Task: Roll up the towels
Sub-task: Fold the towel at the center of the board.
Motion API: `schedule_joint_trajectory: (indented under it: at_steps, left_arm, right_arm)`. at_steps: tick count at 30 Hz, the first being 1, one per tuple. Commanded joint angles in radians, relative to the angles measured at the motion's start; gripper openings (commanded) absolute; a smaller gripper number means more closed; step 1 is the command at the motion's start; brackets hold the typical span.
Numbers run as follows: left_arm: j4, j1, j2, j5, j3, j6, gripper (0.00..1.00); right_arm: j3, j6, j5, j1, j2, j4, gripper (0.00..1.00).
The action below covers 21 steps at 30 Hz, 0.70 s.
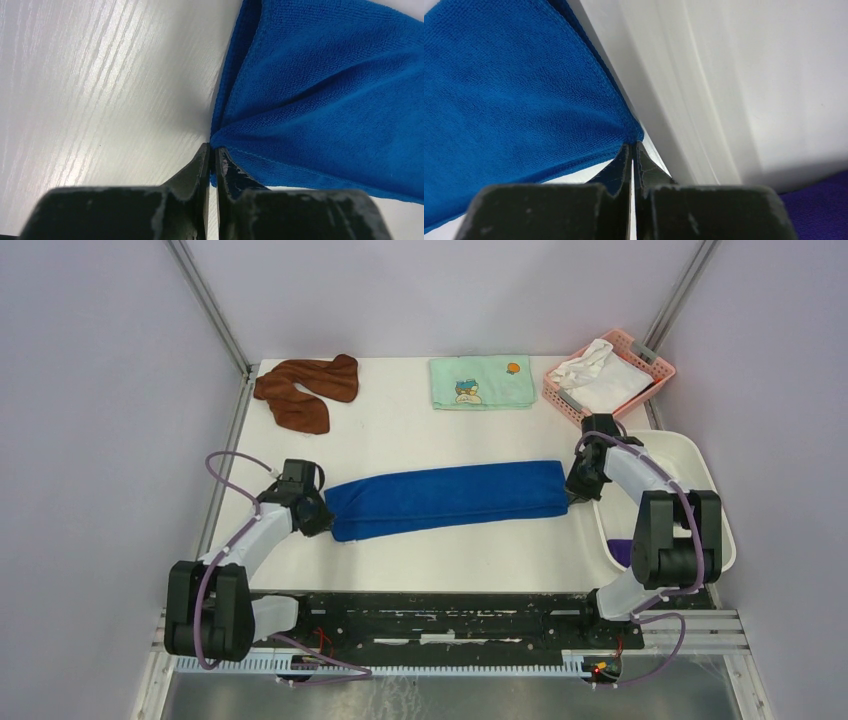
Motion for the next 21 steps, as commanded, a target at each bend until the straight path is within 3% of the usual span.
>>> schedule_joint_trajectory:
  at_steps: [1,15,19,21]
  left_arm:
    - [0.032,0.007,-0.042,-0.025,0.008,-0.058,0.15]
    - [-0.013,0.007,-0.191,-0.045,-0.035,-0.098,0.09]
    - [-0.013,0.007,-0.201,-0.025,-0.078,-0.133,0.12]
    - [-0.013,0.007,-0.211,-0.022,-0.095,-0.153,0.18]
  right_arm:
    - [0.004,0.005,0.038,-0.01,-0.013,0.011,0.05]
    - [0.018,-0.005,0.036,-0.01,-0.094,-0.051,0.08]
    - [-0.015,-0.006,0.023,-0.01,-0.09,-0.044,0.1]
    - [-0.029,-0.006,0.017,-0.01,-0.082,-0.039,0.12]
